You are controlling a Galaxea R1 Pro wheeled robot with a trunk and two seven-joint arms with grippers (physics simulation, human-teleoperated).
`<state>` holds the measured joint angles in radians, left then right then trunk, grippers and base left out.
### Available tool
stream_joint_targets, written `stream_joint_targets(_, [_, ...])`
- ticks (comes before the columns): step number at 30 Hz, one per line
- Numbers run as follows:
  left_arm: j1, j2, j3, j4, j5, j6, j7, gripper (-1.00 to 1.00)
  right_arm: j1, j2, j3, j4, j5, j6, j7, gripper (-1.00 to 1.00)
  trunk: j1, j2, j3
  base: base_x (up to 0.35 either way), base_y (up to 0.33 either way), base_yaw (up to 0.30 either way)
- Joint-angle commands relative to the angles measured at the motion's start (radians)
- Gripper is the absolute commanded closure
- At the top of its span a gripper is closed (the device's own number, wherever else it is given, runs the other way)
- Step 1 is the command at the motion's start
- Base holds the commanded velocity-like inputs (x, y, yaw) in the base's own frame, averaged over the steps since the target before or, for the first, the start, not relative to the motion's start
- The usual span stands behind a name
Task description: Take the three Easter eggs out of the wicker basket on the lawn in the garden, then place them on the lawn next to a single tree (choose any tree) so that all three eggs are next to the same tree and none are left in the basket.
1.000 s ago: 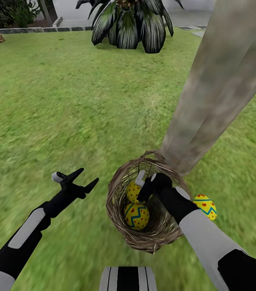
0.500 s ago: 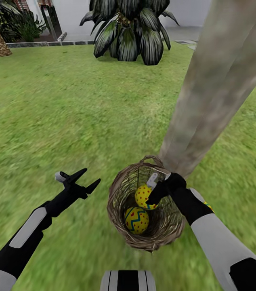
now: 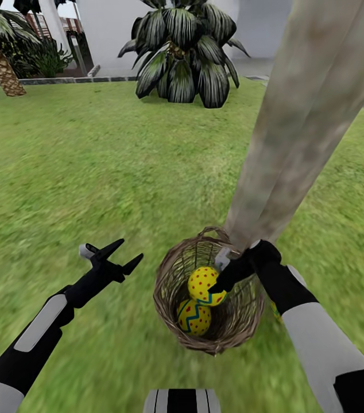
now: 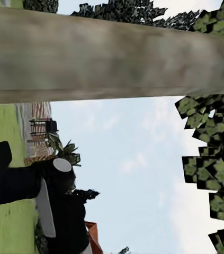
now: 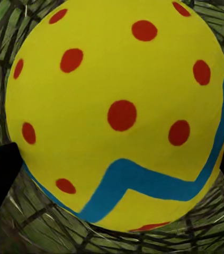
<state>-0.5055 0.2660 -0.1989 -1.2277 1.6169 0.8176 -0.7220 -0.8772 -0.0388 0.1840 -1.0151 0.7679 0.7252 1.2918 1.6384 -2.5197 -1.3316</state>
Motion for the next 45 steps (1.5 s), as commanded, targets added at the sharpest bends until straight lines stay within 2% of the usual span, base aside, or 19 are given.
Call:
stream_joint_targets(1, [-0.001,0.0,-0.002,0.0,0.006,0.005,-0.001,-1.0,-0.001,-0.002,0.002,-0.011,0.005,0.009,0.036,1.0,-0.001,0.0,0.003,0.0,0.0,0.0])
stream_joint_targets(2, [-0.001,0.0,-0.002,0.0,0.006,0.005,0.0,-1.0,-0.001,-0.007,-0.012,-0.019,0.005,0.009,0.085,1.0,-0.001,0.0,0.007,0.0,0.0,0.0])
stream_joint_targets(5, [-0.003,-0.001,-0.002,0.0,0.006,0.005,0.001,-1.0,0.0,-0.036,-0.176,-0.042,0.007,0.008,0.208,1.0,-0.002,0.001,0.019,0.0,0.0,0.0])
stream_joint_targets(7, [-0.004,-0.002,-0.002,0.0,0.007,0.005,0.025,-1.0,-0.001,-0.066,-0.201,-0.066,0.005,0.008,0.271,1.0,-0.003,0.001,0.026,0.0,0.0,0.0])
stream_joint_targets(8, [-0.004,-0.007,-0.002,-0.001,0.007,0.005,0.035,-1.0,0.0,-0.076,-0.212,-0.077,0.004,0.008,0.279,1.0,-0.004,0.002,0.03,0.0,0.0,0.0])
stream_joint_targets(9, [-0.004,-0.022,-0.002,0.0,0.006,0.005,0.046,-1.0,0.0,-0.086,-0.249,-0.085,0.003,0.008,0.279,1.0,-0.004,0.002,0.034,0.0,0.0,0.0])
stream_joint_targets(11, [-0.005,-0.031,-0.002,0.0,0.006,0.005,0.065,-1.0,0.0,-0.096,-0.314,-0.088,0.004,0.007,0.279,1.0,-0.005,0.002,0.042,0.0,0.0,0.0])
stream_joint_targets(12, [-0.005,-0.033,-0.002,-0.001,0.006,0.005,0.07,-1.0,0.0,-0.101,-0.324,-0.087,0.003,0.007,0.279,1.0,-0.005,0.003,0.046,0.0,0.0,0.0])
stream_joint_targets(15, [-0.005,-0.034,-0.002,-0.001,0.006,0.005,0.073,-1.0,0.011,-0.11,-0.333,-0.087,-0.005,0.008,0.279,1.0,-0.007,0.003,0.057,0.0,0.0,0.0])
stream_joint_targets(16, [-0.005,-0.034,-0.002,0.0,0.006,0.005,0.073,-1.0,0.012,-0.123,-0.334,-0.083,-0.038,0.008,0.279,1.0,-0.007,0.004,0.061,0.0,0.0,0.0])
stream_joint_targets(19, [-0.005,-0.034,-0.002,0.0,0.006,0.005,0.073,-1.0,0.014,-0.184,-0.333,-0.066,-0.167,0.009,0.279,1.0,-0.009,0.004,0.073,0.0,0.0,0.0])
stream_joint_targets(22, [-0.005,-0.034,-0.002,0.0,0.006,0.004,0.073,-1.0,0.015,-0.223,-0.332,-0.024,-0.251,0.01,0.279,1.0,-0.01,0.005,0.084,0.0,0.0,0.0])
stream_joint_targets(24, [-0.005,-0.034,-0.003,0.0,0.006,0.003,0.072,-1.0,0.015,-0.254,-0.33,0.008,-0.329,0.01,0.279,1.0,-0.011,0.005,0.092,0.0,0.0,0.0])
stream_joint_targets(26, [-0.005,-0.034,-0.003,0.002,0.006,0.001,0.071,-1.0,0.015,-0.258,-0.329,0.021,-0.339,0.01,0.279,1.0,-0.012,0.006,0.1,0.0,0.0,0.0])
stream_joint_targets(36, [-0.005,-0.036,-0.003,0.016,0.006,-0.006,0.07,-1.0,0.021,-0.259,-0.328,0.029,-0.343,0.009,0.279,1.0,-0.012,0.006,0.1,-0.122,-0.102,0.0])
stream_joint_targets(41, [-0.001,-0.036,-0.002,0.05,0.009,-0.006,0.065,-1.0,0.021,-0.273,-0.328,0.029,-0.346,0.01,0.279,1.0,-0.012,0.006,0.104,-0.08,-0.062,0.0])
stream_joint_targets(42, [-0.001,-0.046,-0.003,0.059,0.01,-0.006,0.065,-1.0,0.021,-0.274,-0.329,0.029,-0.346,0.01,0.279,1.0,-0.013,0.006,0.108,-0.003,-0.002,0.0])
stream_joint_targets(43, [-0.001,-0.071,-0.004,0.064,0.008,-0.006,0.069,-1.0,0.021,-0.286,-0.33,0.029,-0.346,0.009,0.279,1.0,-0.013,0.007,0.111,0.0,0.0,0.0])
stream_joint_targets(45, [-0.001,-0.078,-0.003,0.063,0.008,-0.006,0.066,-1.0,0.021,-0.302,-0.331,0.029,-0.348,0.01,0.279,1.0,-0.014,0.007,0.115,0.0,0.0,0.0])
